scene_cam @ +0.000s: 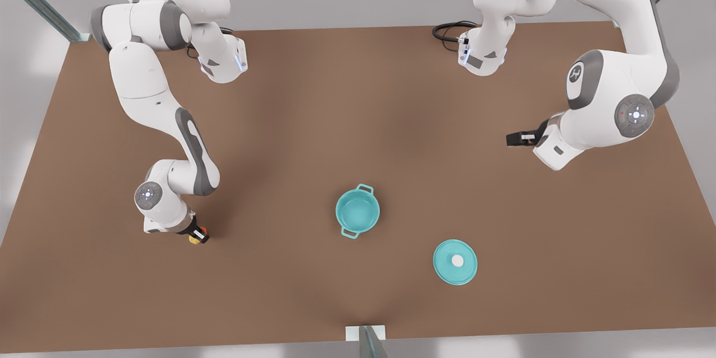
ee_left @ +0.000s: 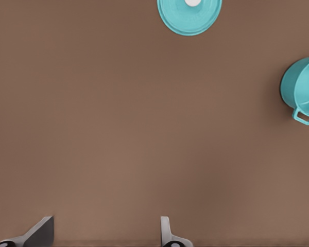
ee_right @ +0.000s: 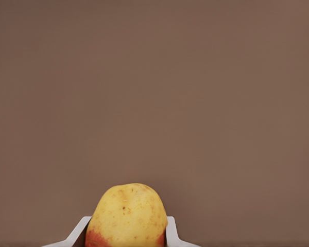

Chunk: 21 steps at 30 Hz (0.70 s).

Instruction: Open the pot lid and put the potato into the pot

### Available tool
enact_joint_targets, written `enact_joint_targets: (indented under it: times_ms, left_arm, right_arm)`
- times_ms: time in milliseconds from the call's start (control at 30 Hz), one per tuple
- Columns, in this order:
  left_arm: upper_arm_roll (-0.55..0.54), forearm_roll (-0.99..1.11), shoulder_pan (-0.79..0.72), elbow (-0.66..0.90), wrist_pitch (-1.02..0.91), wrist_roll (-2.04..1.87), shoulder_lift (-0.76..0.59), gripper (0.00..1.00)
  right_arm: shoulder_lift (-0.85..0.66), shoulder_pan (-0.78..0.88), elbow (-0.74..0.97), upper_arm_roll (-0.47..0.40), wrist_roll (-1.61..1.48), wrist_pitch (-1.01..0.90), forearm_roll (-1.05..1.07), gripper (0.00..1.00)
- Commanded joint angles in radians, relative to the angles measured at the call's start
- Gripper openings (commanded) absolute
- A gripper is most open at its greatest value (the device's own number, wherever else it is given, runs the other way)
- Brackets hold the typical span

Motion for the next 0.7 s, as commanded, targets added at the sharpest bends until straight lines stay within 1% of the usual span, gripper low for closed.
enact_joint_targets:
  times_ms: [0,200,367,500,567,667]
  left_arm:
    - [-0.001,0.002,-0.001,0.0,-0.02,0.045,-0.001,1.0]
    - [-0.004,0.014,-0.006,-0.003,-0.021,0.031,0.0,1.0]
    - [-0.006,0.014,-0.009,-0.022,-0.026,0.03,-0.007,1.0]
    - [-0.01,0.014,-0.01,-0.008,-0.018,0.03,-0.003,1.0]
    - [-0.012,0.013,-0.01,-0.008,-0.018,0.028,-0.003,1.0]
    - [-0.012,0.003,-0.012,-0.005,-0.016,0.012,0.003,1.0]
  right_arm:
    - [-0.01,-0.002,0.0,0.0,0.009,-0.019,-0.001,0.59]
    - [-0.069,0.0,0.005,0.0,0.011,-0.109,-0.001,0.59]
    - [-0.119,0.044,0.022,0.001,0.075,-0.188,-0.001,0.59]
    - [-0.181,0.104,0.094,0.006,0.194,-0.366,-0.004,0.59]
    - [-0.185,0.135,0.152,0.012,0.256,-0.447,-0.007,0.59]
    - [-0.185,0.195,0.22,0.024,0.368,-0.517,-0.004,0.59]
